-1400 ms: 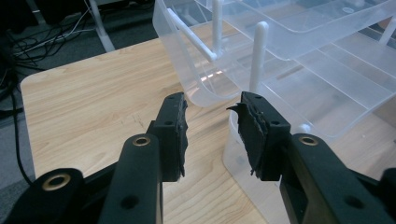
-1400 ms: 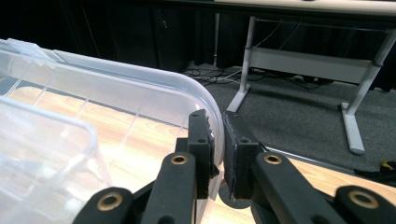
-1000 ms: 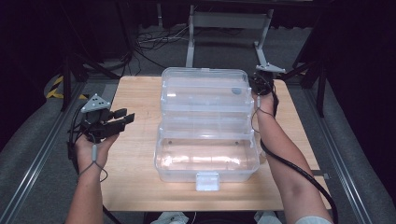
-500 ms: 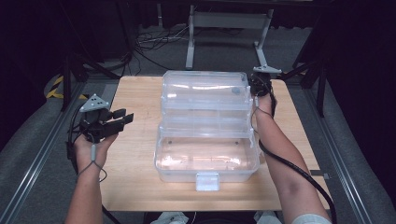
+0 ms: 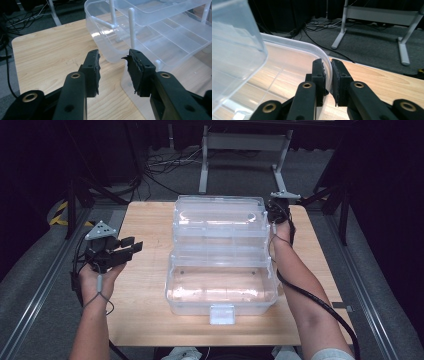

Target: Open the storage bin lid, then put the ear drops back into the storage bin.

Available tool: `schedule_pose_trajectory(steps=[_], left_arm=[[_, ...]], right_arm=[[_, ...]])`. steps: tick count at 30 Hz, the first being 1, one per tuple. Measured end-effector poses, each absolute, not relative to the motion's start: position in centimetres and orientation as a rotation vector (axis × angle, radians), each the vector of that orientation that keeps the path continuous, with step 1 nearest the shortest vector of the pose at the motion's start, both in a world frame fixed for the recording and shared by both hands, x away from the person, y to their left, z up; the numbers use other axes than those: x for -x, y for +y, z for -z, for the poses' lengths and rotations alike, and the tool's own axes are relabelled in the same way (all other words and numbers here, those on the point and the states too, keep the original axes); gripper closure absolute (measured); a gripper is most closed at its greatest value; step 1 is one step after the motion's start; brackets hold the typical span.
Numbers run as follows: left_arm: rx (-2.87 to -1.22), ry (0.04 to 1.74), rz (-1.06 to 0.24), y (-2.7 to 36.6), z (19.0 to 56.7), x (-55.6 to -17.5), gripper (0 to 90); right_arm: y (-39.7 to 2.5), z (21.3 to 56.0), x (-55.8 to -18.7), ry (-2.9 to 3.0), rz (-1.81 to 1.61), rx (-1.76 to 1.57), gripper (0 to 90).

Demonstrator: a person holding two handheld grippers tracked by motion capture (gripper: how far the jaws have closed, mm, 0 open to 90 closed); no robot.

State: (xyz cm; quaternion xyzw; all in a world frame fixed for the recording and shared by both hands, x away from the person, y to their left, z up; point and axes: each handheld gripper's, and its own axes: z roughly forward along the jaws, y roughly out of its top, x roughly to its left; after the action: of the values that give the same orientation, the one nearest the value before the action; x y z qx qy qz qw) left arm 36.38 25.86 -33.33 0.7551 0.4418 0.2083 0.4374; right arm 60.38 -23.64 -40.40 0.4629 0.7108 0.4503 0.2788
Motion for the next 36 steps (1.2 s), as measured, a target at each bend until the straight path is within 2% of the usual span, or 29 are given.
schedule_pose_trajectory(steps=[4,13,20,30,36], left_arm=[[-1.874,1.103,-0.512,25.8,33.4,-36.6,59.1],[-1.879,1.103,-0.43,25.8,33.6,-37.9,55.2],[-1.881,1.096,-0.42,25.9,33.5,-38.1,52.8],[-1.906,1.088,-0.416,25.5,33.4,-38.3,51.9],[-1.893,1.085,-0.396,25.5,33.5,-38.1,47.7]], right_arm=[[-23.9,40.2,-60.1,1.905,-1.252,-1.237,69.0],[-24.9,38.1,-58.7,1.89,-1.287,-1.206,57.8],[-26.2,36.5,-57.0,1.875,-1.35,-1.192,55.3],[-28.8,33.5,-52.5,1.897,-1.413,-1.079,50.9],[-30.0,32.6,-50.6,1.915,-1.424,-1.048,49.4]])
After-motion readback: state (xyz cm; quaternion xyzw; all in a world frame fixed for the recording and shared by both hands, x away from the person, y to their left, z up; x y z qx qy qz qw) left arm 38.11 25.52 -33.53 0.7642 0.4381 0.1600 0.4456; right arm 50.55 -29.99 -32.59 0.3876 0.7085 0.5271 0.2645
